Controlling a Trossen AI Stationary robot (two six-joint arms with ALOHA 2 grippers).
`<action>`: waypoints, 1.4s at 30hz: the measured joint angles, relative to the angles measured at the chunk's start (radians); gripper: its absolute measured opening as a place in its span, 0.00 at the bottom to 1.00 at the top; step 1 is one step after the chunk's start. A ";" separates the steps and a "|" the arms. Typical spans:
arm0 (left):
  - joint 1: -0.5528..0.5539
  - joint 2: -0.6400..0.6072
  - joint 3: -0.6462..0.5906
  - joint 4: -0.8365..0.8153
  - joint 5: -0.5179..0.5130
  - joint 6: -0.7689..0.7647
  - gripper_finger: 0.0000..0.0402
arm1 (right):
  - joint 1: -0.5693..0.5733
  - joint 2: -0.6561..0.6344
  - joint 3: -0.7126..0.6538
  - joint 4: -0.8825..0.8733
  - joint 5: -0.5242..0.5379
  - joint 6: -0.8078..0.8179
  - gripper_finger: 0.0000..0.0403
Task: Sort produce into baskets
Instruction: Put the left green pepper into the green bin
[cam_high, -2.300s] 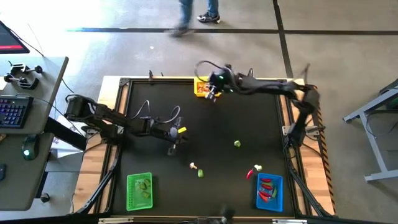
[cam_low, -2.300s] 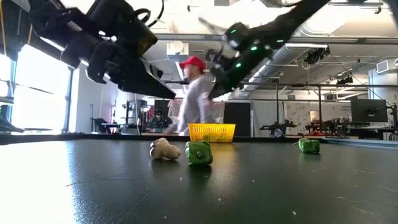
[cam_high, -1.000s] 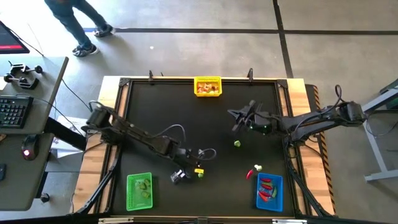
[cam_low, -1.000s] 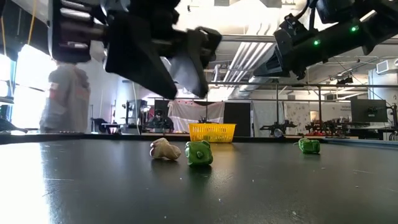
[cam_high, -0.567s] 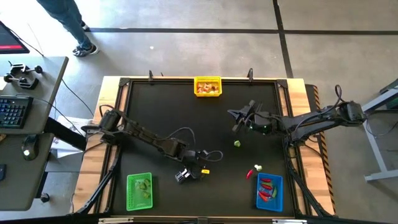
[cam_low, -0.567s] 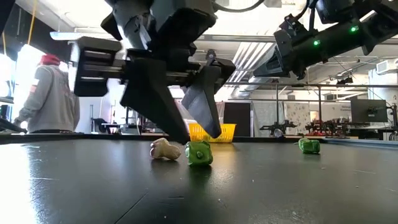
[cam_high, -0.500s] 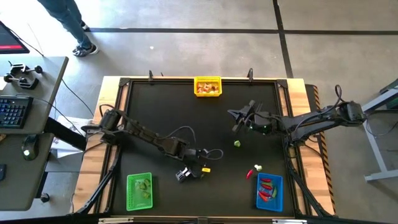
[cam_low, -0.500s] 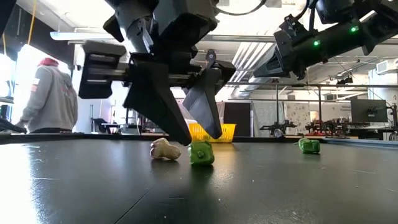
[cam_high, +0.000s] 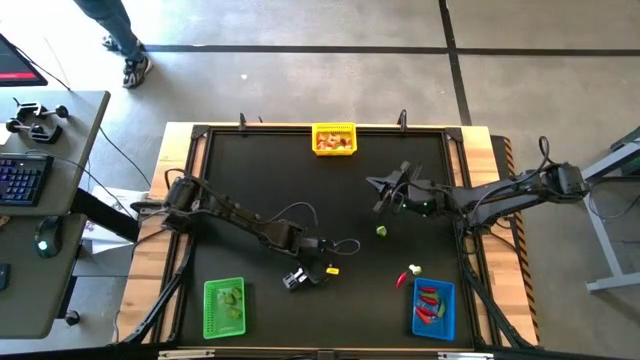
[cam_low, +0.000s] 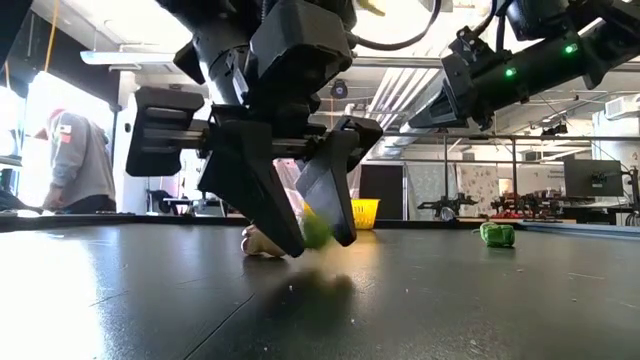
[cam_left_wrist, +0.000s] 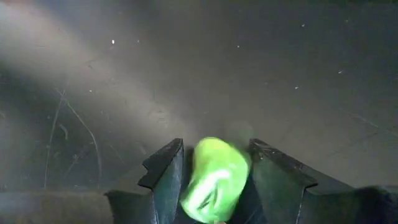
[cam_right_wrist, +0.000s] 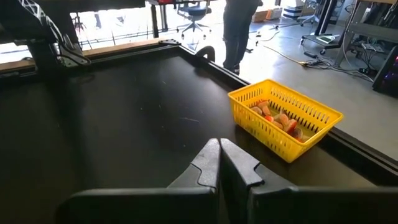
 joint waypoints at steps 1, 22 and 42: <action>0.000 0.002 0.000 0.003 0.000 0.000 0.42 | 0.000 0.000 0.000 -0.003 0.000 0.000 0.00; 0.011 -0.102 0.090 -0.156 -0.027 0.051 0.07 | 0.000 0.001 0.000 -0.026 0.000 0.007 0.00; -0.395 -0.376 0.078 -0.751 -0.238 -0.726 0.08 | 0.000 0.001 0.000 -0.072 -0.004 0.009 0.00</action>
